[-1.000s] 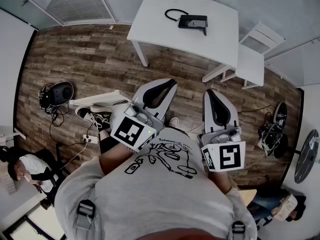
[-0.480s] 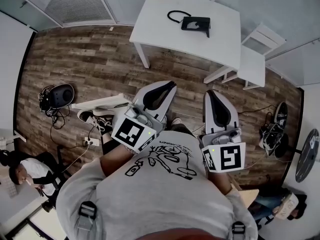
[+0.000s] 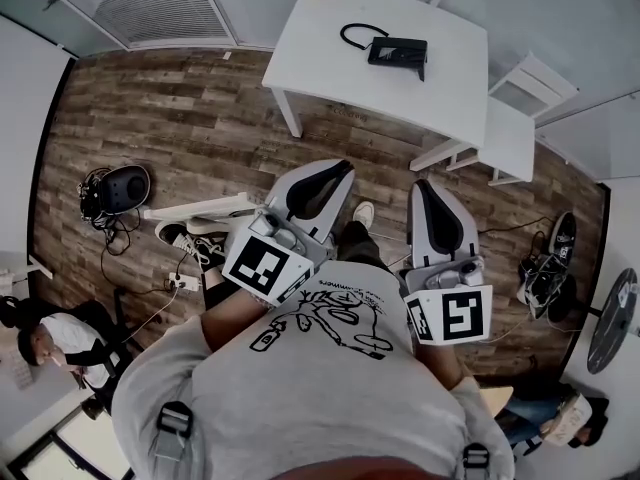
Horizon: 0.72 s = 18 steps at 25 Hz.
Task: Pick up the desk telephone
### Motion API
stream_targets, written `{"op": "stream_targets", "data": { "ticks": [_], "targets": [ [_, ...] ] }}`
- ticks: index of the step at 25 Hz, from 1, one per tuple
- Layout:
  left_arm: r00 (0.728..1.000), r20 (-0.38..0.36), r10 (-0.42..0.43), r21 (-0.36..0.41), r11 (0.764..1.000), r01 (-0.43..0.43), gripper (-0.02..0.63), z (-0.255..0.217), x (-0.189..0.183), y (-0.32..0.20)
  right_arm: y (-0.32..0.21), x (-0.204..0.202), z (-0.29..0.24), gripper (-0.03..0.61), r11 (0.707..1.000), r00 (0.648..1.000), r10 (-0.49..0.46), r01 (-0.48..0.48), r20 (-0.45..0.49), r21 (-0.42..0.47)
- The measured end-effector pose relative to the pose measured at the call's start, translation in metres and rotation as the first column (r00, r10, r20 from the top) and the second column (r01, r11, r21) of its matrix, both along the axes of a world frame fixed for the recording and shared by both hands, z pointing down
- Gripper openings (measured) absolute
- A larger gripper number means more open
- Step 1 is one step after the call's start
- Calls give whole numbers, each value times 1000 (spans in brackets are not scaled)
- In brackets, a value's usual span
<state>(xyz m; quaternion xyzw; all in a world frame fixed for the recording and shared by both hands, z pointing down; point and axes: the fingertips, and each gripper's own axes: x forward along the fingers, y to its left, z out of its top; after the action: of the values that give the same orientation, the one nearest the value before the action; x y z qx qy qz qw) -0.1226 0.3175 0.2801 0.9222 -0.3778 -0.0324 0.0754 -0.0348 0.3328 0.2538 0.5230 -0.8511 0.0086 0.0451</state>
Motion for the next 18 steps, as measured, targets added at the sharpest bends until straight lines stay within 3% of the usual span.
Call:
{"op": "stream_targets", "data": {
  "ticks": [18],
  "targets": [
    [999,48,15,-6,1000,-15,18,4,103,-102,-101,106,11,8,1000,999,24,-24,41,-7]
  ]
}}
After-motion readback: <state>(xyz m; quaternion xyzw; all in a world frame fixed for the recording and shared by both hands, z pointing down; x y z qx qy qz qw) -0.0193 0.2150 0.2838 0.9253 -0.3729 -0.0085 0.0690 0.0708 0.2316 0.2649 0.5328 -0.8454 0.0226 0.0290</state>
